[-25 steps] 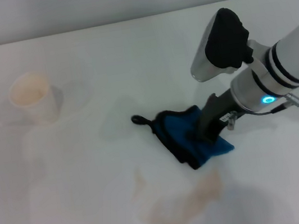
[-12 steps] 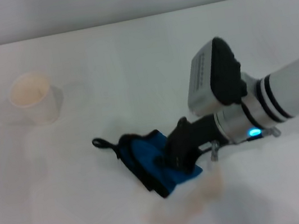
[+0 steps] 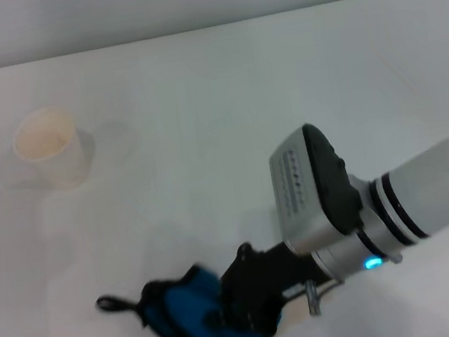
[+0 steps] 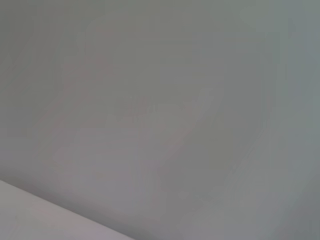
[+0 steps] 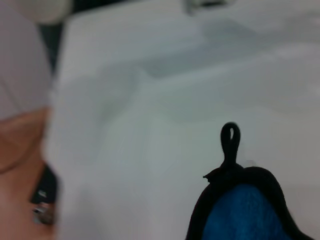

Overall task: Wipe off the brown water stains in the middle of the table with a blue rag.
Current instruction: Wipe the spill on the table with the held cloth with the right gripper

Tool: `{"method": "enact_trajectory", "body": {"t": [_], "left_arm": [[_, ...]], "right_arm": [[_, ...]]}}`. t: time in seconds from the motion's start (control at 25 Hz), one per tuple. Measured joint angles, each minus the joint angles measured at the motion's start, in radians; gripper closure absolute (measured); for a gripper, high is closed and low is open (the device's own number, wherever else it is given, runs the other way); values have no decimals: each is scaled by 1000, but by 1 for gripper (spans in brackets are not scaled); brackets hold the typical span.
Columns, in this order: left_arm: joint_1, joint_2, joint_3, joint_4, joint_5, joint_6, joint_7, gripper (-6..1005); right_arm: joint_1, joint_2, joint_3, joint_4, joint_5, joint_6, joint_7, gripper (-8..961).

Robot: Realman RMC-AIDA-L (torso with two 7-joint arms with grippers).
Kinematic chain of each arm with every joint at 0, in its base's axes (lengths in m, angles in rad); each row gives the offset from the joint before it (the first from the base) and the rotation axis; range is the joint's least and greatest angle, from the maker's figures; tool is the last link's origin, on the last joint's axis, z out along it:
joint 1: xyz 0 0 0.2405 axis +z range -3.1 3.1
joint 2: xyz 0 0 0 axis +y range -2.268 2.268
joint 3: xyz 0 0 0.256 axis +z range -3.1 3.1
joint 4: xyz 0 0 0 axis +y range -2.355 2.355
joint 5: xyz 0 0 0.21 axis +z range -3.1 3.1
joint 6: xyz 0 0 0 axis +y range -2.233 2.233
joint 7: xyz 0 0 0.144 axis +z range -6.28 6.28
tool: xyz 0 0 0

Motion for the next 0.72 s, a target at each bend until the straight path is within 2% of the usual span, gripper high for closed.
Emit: {"method": "enact_trajectory", "body": {"t": [0.08,0.2,0.44,0.72], "left_arm": [[0,0,0,4,0,0,0,139],[0,0,0,7,0,0,0,139],[0,0,0,9,0,0,0,138],[0,1,0,9,0,0,0,137]], "right_arm": [[-12,-2,-6,10,63,-53,-83,862],[-16,-4,-7,27,71,-79,-107,862],[-20,-6,16,84,69,-63,-111,863],[-35,-18,121,101,56,-35,-146,863]]}}
